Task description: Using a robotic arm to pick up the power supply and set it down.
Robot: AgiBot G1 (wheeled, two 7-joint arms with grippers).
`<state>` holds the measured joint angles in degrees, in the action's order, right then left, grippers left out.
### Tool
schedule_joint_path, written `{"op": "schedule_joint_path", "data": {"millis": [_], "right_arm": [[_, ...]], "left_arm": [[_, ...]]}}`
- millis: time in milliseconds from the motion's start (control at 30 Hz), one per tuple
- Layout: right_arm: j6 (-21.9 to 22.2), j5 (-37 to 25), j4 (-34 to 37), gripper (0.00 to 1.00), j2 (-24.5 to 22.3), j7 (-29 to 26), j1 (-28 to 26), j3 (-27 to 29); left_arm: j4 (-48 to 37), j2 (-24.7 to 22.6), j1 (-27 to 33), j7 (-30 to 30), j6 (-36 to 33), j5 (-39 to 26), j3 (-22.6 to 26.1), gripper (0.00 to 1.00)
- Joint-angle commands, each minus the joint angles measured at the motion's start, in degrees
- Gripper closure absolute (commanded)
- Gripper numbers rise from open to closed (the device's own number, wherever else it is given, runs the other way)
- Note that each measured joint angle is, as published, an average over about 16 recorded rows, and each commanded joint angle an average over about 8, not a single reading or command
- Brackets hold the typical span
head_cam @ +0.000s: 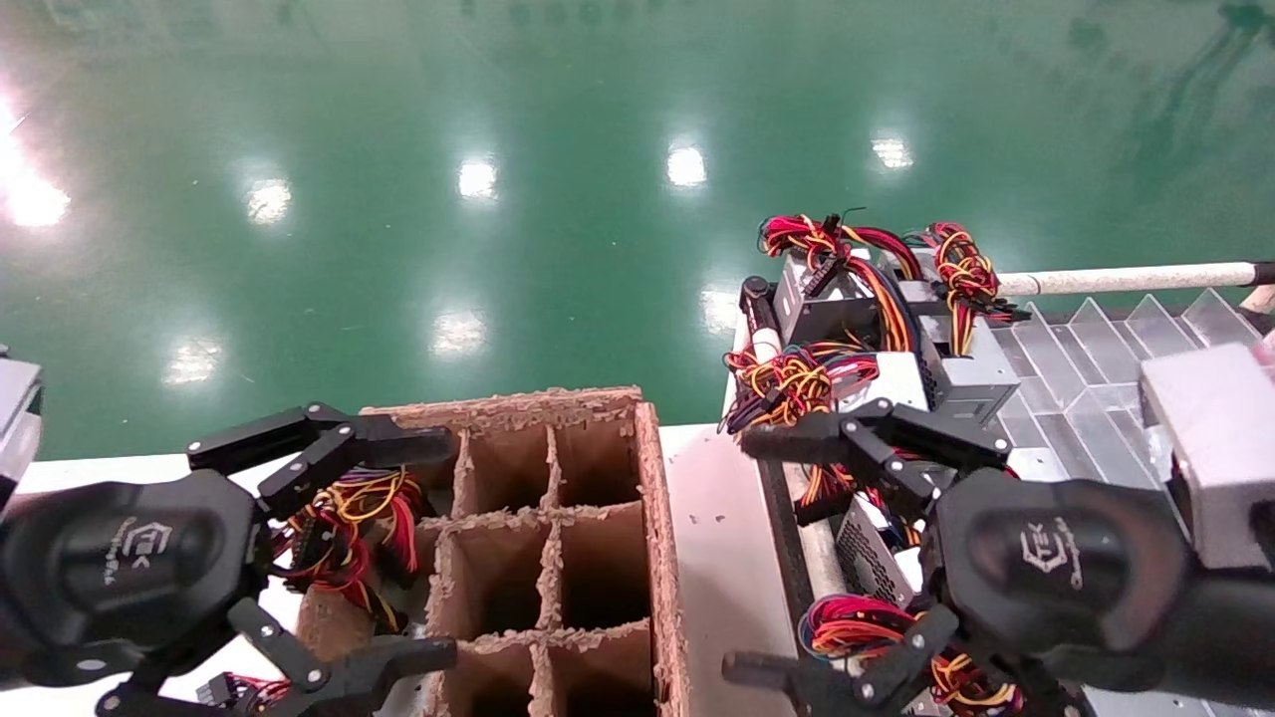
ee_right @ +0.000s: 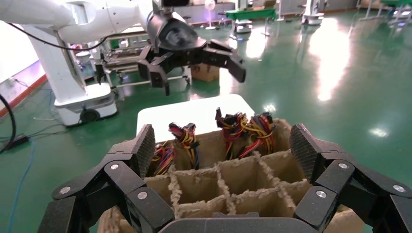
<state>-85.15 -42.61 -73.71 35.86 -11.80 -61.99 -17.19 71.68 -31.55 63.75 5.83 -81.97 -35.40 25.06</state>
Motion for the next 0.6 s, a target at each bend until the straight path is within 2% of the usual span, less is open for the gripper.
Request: {"op": "schedule_joint_path", "data": {"millis": [33,267,600], "right_arm": [[0.0,-0.2,-0.2,0.00,0.0,-0.5,-0.1,-0.3],[1.4,-2.7,0.5,0.00,4.2,-0.3,-0.8,-2.5],[1.1,-9.3,5.5,0.00,14.5,1.8,-3.9,-8.7]], "left_arm": [[0.0,0.0,0.0,0.0,0.0,0.0,0.0,1.00],[0.0,0.0,0.0,0.0,0.0,0.0,0.0,1.00],[0.0,0.0,0.0,0.0,0.0,0.0,0.0,1.00]]}}
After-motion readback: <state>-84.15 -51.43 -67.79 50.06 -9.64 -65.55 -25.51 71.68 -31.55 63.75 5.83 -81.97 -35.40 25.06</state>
